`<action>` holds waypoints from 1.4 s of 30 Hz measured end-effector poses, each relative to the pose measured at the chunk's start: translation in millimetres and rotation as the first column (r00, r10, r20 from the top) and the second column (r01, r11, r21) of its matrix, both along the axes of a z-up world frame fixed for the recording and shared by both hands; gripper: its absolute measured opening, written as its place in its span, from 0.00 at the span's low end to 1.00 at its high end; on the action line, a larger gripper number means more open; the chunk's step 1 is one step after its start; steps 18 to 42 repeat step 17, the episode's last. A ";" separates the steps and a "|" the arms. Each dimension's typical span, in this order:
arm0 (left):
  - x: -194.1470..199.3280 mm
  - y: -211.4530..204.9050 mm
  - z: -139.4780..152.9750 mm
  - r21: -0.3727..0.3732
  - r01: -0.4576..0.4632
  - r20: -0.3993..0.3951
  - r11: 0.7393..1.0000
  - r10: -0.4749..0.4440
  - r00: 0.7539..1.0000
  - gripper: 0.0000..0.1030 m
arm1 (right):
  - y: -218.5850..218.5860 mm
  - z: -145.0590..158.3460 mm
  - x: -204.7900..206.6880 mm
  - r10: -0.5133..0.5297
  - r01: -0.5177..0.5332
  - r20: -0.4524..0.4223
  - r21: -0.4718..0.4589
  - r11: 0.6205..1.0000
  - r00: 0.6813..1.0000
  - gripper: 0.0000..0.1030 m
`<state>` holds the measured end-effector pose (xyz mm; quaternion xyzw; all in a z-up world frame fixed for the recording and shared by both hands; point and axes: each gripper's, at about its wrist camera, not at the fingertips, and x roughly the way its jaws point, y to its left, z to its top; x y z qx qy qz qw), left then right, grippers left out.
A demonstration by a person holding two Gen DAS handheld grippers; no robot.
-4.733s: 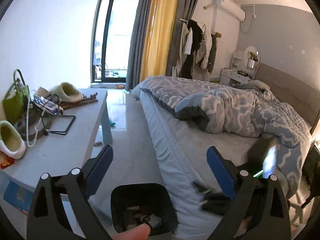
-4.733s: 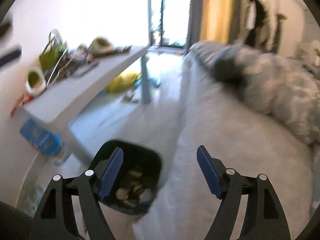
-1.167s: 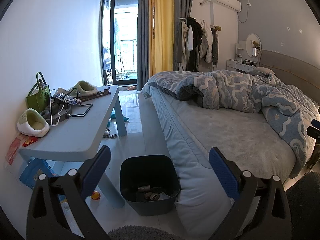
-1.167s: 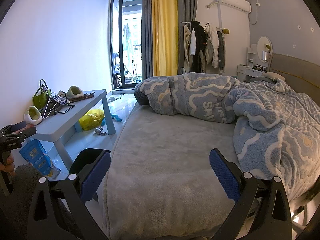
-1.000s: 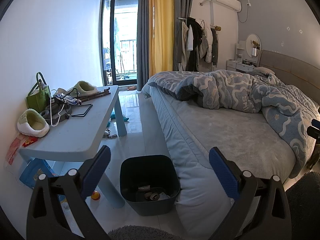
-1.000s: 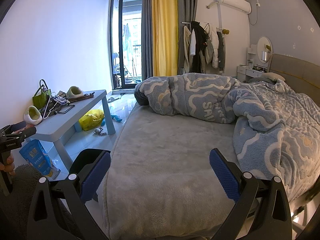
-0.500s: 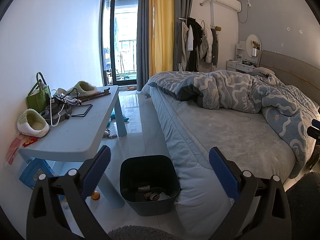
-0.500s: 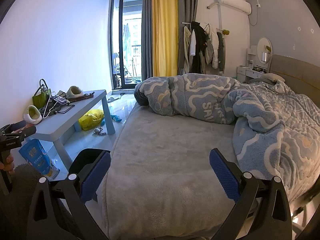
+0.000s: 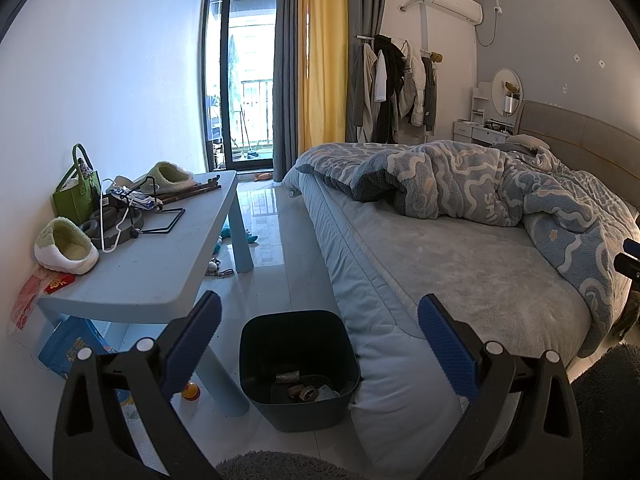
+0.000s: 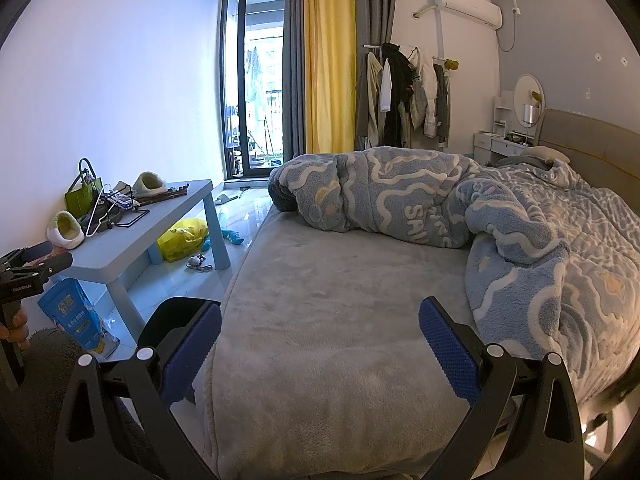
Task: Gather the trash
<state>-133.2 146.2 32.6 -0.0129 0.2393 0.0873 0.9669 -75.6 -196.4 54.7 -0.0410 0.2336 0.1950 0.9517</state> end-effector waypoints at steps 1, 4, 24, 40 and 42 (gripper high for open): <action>0.1 0.2 0.0 0.000 0.000 0.000 1.000 0.000 1.000 0.97 | 0.3 -0.1 -0.6 0.000 0.000 0.000 0.000 1.000 1.000 0.97; 0.0 0.8 0.0 -0.002 0.000 0.000 1.000 0.000 1.000 0.97 | 0.2 -0.2 -0.3 0.000 0.000 0.000 -0.001 1.000 1.000 0.97; 1.9 -4.3 0.0 -0.004 0.000 -0.002 1.000 0.000 1.000 0.97 | 0.6 0.0 -2.1 -0.003 0.003 0.000 -0.001 1.000 1.000 0.97; 1.9 -4.3 0.0 -0.004 0.000 -0.002 1.000 0.000 1.000 0.97 | 0.6 0.0 -2.1 -0.003 0.003 0.000 -0.001 1.000 1.000 0.97; 1.9 -4.3 0.0 -0.004 0.000 -0.002 1.000 0.000 1.000 0.97 | 0.6 0.0 -2.1 -0.003 0.003 0.000 -0.001 1.000 1.000 0.97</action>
